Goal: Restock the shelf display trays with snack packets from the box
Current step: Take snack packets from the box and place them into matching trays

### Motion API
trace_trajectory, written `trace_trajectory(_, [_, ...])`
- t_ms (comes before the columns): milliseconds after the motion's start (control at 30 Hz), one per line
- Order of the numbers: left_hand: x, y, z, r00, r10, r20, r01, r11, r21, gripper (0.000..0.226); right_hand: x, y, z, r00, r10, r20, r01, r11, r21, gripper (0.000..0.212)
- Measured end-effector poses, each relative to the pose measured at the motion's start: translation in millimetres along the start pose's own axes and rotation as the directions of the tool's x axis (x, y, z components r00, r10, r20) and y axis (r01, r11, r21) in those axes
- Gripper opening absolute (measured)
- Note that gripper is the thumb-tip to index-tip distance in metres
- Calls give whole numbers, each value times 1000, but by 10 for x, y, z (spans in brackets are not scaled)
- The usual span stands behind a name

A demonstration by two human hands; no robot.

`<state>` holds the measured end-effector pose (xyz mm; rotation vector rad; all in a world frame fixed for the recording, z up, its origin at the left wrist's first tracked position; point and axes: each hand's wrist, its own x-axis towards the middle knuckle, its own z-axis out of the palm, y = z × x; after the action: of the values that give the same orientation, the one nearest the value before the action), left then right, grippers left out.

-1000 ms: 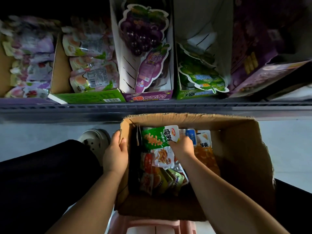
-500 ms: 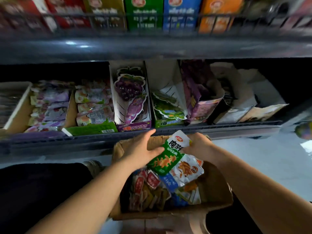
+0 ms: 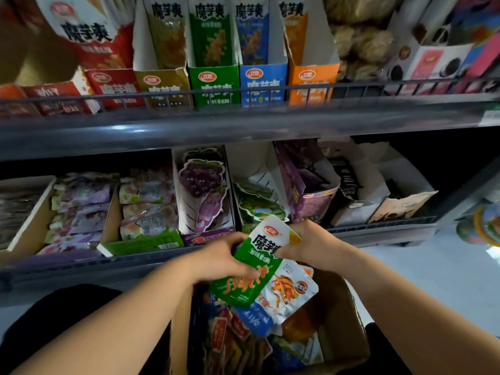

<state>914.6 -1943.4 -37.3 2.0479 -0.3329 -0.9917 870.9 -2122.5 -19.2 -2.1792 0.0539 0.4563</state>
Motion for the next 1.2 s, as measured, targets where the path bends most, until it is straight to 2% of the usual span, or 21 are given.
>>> trace_trajectory(100, [72,-82,11,998,-54,13,55,995,-81,55,75,68,-11,996,-5,-85,17,991,134,6])
trace_trajectory(200, [106,-144,50,996,-78,-49,66,976,-208,36,173,97,-15,981,44,-189,23,939,342,28])
trace_trajectory(267, [121,-165,61,991,-87,-99,56,957,-283,22,238,90,0,972,82,-221,16,911,412,27])
trace_trajectory(367, [122,-182,51,986,-86,-144,32,937,-347,17,286,67,30,978,81,-194,0,921,389,31])
trace_trajectory(500, [110,-203,19,983,-75,-166,3,919,-395,15,288,51,42,995,84,-57,-71,978,198,26])
trace_trajectory(533, [105,-206,17,983,-75,-168,0,914,-406,15,292,57,38,995,92,-43,-81,977,196,32])
trace_trajectory(667, [68,-214,34,983,-58,-175,-26,896,-444,17,278,66,-17,992,127,5,-121,932,341,58])
trace_trajectory(800, [26,-202,74,980,-50,-191,-52,867,-496,16,235,63,2,996,94,-4,-90,960,266,53])
trace_trajectory(933, [16,-156,66,974,-73,-215,-83,766,-638,13,236,80,77,986,120,-119,-60,908,415,58])
trace_trajectory(1067, [1,-86,12,958,-60,-280,-168,675,-718,15,212,92,102,966,210,-153,-101,846,524,41])
trace_trajectory(1200, [-7,-86,2,961,-50,-270,-167,672,-721,14,213,47,164,944,224,-243,-39,806,590,16])
